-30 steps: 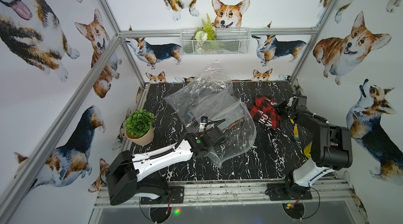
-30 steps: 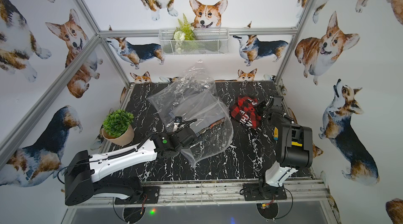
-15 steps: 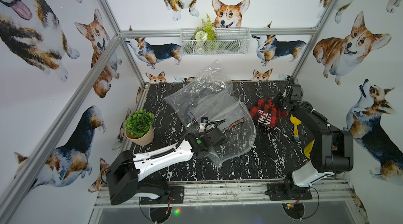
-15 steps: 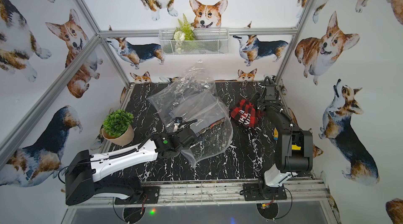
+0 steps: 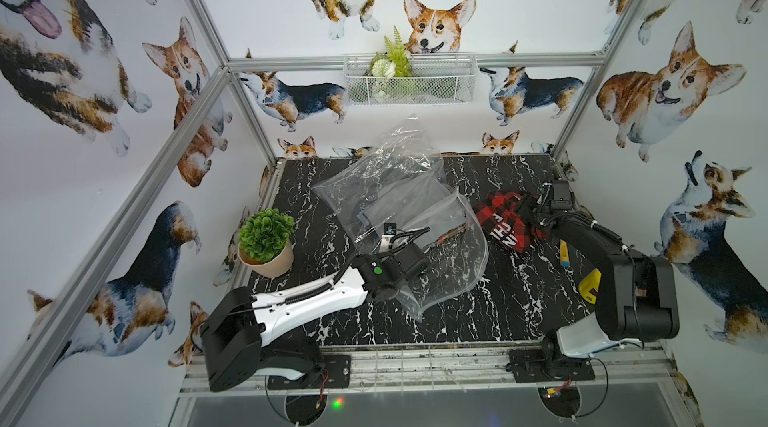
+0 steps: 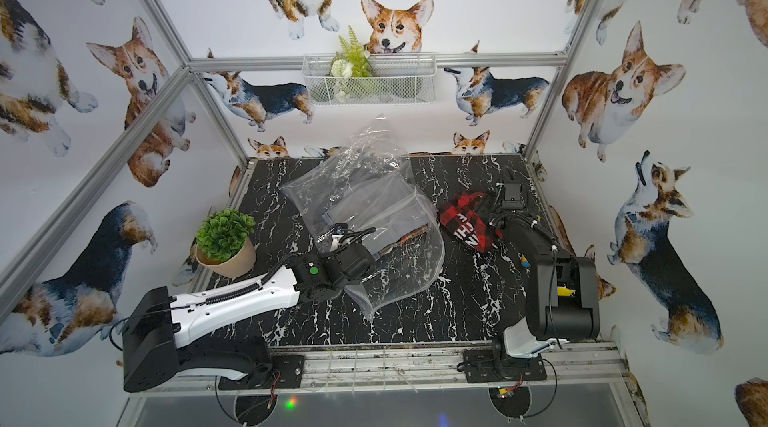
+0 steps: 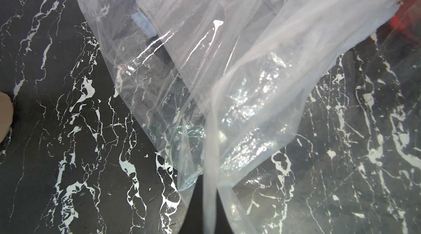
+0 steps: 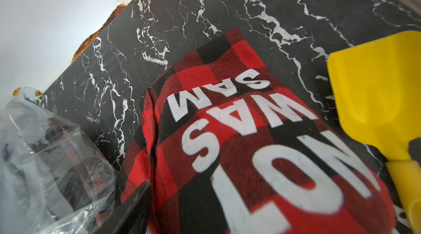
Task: Take the shirt out of the vacuum bag
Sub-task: Place the shirt at the center of the board, then adjust the shirt at the center of the board.
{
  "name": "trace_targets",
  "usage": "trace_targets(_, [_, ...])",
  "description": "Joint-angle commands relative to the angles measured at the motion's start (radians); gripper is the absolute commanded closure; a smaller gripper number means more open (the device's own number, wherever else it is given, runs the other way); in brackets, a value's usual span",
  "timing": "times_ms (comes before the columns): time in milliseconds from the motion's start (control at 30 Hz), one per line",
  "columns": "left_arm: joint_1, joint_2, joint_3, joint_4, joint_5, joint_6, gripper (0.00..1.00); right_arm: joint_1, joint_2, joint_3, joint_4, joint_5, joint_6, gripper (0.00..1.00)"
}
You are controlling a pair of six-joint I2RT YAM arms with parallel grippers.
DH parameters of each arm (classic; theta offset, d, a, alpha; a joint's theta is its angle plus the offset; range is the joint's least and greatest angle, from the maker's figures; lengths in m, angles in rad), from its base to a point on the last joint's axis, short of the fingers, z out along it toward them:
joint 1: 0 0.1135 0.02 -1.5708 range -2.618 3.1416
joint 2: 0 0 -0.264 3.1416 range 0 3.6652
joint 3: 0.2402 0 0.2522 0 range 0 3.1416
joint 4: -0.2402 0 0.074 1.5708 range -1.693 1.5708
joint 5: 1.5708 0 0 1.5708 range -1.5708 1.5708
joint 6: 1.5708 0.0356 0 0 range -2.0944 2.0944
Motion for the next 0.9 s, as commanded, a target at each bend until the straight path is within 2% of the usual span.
trace_targets(0, [0.0, -0.011, 0.011, -0.035, 0.001, 0.002, 1.0, 0.001, -0.07, -0.023, 0.022, 0.014, 0.045, 0.17])
trace_targets(200, [0.002, -0.037, 0.01, -0.038, -0.002, 0.005, 0.99, 0.0, -0.236, -0.084, -0.031, 0.009, 0.079, 0.09])
trace_targets(300, [0.002, -0.028, 0.009, -0.032, 0.017, 0.006, 1.0, 0.002, -0.344, -0.12, -0.057, -0.047, 0.114, 0.09])
trace_targets(533, [0.0, -0.027, 0.043, -0.021, 0.033, 0.02, 1.0, 0.092, -0.637, -0.226, -0.155, -0.087, 0.144, 0.07])
trace_targets(667, [0.001, -0.027, 0.055, -0.021, 0.029, 0.035, 1.0, 0.118, -0.693, -0.296, -0.179, -0.022, 0.073, 0.03])
trace_targets(767, [0.0, -0.023, 0.067, -0.028, 0.033, 0.035, 1.0, 0.118, -0.688, -0.321, -0.167, -0.086, 0.07, 0.03])
trace_targets(867, [0.001, -0.027, 0.06, -0.012, 0.039, 0.034, 1.0, 0.169, -0.704, -0.322, -0.159, -0.141, 0.139, 0.03])
